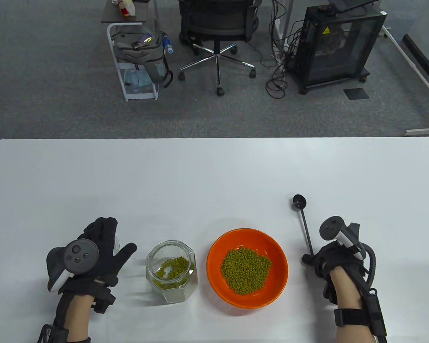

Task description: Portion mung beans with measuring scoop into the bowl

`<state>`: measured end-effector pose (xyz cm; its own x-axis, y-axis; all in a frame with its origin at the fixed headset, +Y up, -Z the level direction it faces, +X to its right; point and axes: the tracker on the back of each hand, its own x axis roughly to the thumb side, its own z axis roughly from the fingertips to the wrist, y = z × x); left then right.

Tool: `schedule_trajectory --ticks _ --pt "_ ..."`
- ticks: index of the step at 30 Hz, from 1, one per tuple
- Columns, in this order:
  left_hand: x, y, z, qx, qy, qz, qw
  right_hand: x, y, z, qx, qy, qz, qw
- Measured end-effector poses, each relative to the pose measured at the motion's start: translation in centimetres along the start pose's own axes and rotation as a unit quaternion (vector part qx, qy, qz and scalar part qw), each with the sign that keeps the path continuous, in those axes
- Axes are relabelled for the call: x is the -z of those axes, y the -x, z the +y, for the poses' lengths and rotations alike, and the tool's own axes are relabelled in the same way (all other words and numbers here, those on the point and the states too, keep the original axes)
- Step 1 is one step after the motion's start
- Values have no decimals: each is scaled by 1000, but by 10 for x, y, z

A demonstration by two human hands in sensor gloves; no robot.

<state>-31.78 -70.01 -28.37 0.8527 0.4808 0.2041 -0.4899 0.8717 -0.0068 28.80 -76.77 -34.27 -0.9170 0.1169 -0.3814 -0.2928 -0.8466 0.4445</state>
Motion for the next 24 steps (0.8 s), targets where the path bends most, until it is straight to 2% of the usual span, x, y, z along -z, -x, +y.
schedule_trajectory --ticks 8,12,18,19,21,24 --pt "-1 1 2 -4 -7 -1 1000 -6 -2 -5 -7 5 -9 1000" --pt "-2 1 4 -5 -12 -3 1000 -19 -4 -17 2 44 -29 999" --pt "-5 4 12 5 -32 0 999 -46 -20 -33 -8 148 -85 985" --pt "-6 5 15 3 -36 1 999 -53 -26 -35 -9 179 -107 978" --pt "-7 7 17 0 -37 1 999 -61 -32 -38 -4 217 -130 967" --pt "-9 9 21 -3 -35 -2 999 -76 -42 -41 13 271 -198 942"
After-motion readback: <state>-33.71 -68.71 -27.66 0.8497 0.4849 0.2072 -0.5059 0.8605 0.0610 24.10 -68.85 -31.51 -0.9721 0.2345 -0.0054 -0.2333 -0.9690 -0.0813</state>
